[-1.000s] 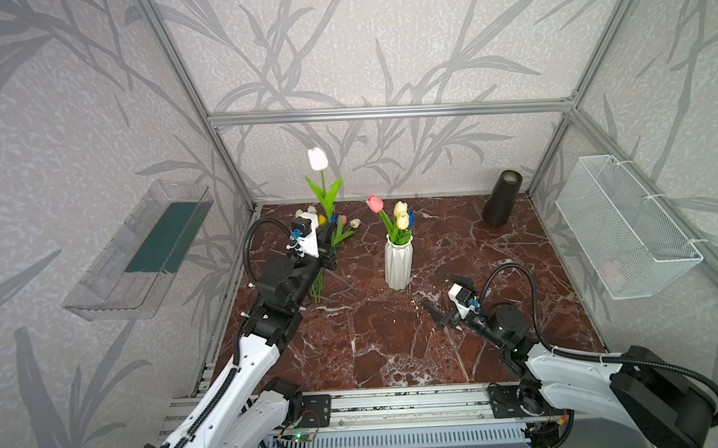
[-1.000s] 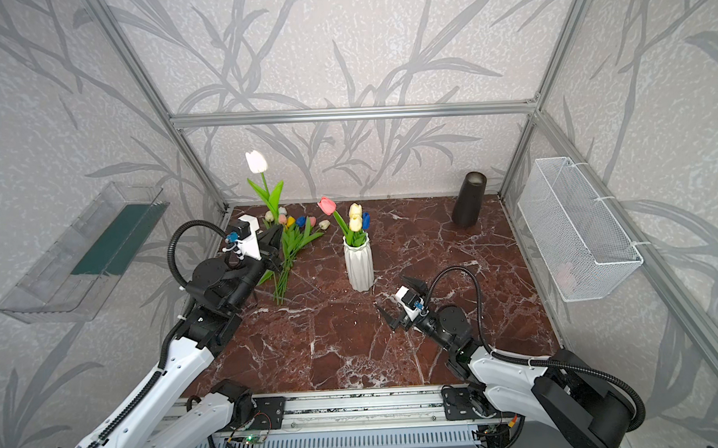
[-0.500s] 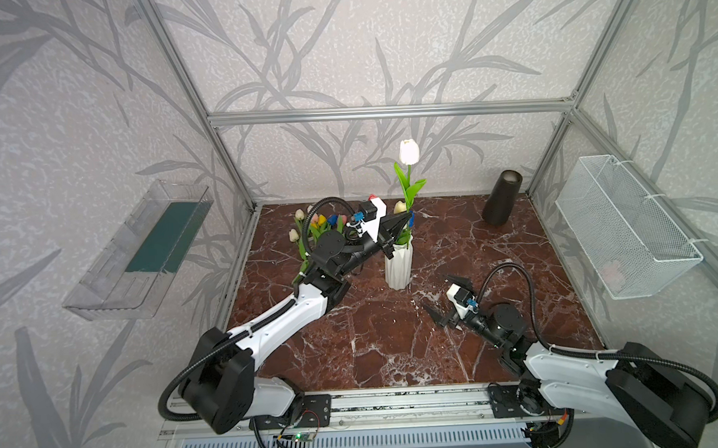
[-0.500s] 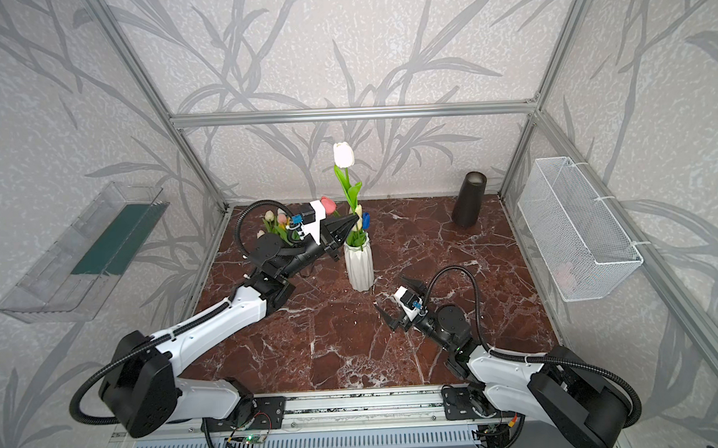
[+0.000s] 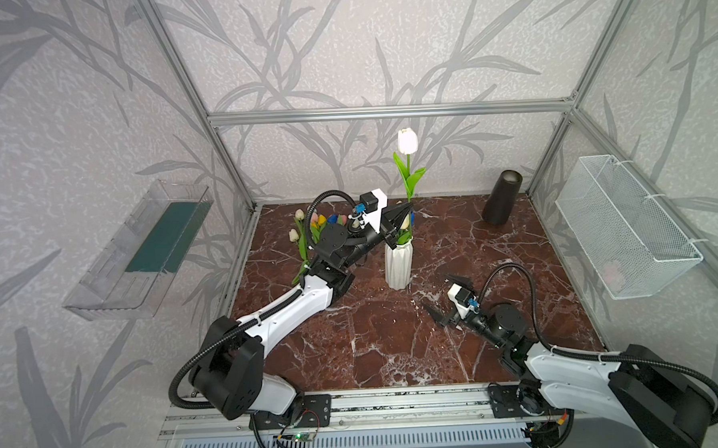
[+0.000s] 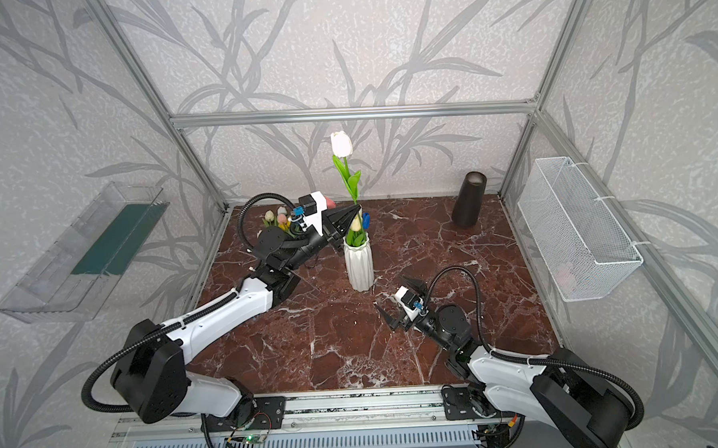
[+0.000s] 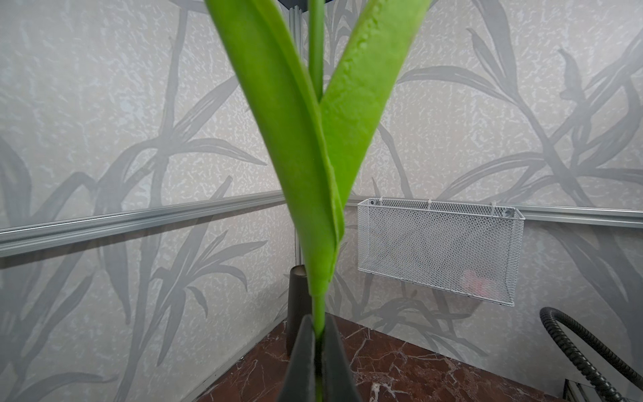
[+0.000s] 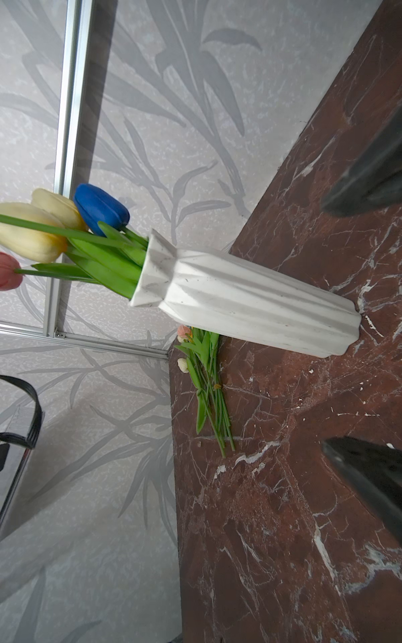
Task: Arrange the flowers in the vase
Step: 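Carry the white tulip with the left gripper above the vase, then lower the white tulip stem into the vase with the left gripper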
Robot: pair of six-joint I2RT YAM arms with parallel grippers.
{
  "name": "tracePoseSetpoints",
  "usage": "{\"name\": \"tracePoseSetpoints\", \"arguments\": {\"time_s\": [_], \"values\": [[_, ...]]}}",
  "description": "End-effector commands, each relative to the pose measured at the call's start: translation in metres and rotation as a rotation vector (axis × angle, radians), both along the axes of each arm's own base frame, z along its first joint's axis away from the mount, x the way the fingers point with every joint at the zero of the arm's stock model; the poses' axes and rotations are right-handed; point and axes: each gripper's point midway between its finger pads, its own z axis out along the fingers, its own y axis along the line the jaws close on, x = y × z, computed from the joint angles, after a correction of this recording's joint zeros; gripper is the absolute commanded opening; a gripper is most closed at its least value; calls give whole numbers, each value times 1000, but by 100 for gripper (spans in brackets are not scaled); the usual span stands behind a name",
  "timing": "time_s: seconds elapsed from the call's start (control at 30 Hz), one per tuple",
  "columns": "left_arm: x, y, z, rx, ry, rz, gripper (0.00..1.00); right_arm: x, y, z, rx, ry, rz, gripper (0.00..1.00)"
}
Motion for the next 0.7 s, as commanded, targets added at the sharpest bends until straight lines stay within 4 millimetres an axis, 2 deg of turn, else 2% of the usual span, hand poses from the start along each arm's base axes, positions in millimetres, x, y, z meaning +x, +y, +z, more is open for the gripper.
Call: {"name": "tracePoseSetpoints", "arguments": {"time_s": [0.0, 0.3, 0.67], "values": [[1, 3, 15, 0, -49, 29, 0, -3, 2, 6, 8, -26, 17, 99], [21, 6, -15, 63, 16, 97, 0, -4, 2, 6, 5, -27, 16, 99], [30, 13, -35, 150, 34, 184, 0, -4, 2, 7, 8, -27, 17, 99]]}}
